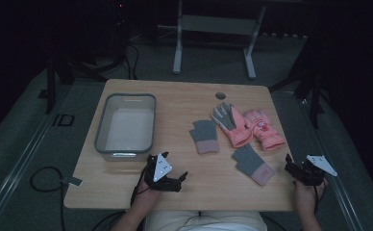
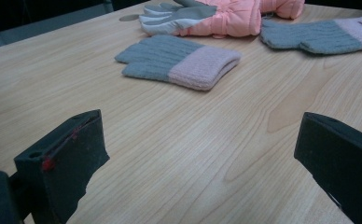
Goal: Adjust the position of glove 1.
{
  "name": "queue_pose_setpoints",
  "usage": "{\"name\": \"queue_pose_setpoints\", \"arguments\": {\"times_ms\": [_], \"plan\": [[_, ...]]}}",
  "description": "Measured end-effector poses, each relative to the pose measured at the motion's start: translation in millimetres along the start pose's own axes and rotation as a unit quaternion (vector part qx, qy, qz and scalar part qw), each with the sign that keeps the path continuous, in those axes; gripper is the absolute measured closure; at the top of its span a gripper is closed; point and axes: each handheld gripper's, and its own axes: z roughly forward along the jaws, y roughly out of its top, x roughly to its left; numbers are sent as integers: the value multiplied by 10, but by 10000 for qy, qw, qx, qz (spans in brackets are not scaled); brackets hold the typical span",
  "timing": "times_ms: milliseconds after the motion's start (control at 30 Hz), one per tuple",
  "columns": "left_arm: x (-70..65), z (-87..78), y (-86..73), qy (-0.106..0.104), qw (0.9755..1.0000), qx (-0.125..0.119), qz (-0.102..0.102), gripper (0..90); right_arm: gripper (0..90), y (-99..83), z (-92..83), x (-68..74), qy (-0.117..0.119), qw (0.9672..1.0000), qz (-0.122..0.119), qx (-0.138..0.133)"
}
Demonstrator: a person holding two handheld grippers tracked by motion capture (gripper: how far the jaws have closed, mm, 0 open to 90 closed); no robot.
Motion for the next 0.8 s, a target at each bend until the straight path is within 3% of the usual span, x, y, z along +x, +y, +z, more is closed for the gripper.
{"name": "queue_pose_setpoints", "arguments": {"times_ms": [300, 567, 800], "plan": [[-8, 2, 1, 40, 10000, 2, 18, 17, 134, 1, 4, -41, 31, 9998, 212, 30], [6, -5, -2, 31, 10000, -31, -67, 17, 135, 11, 21, -6, -31, 9999, 50, 110], [22, -13, -6, 11, 9999, -65, -110, 17, 135, 38, 3, -33, 98, 9996, 182, 185]]}}
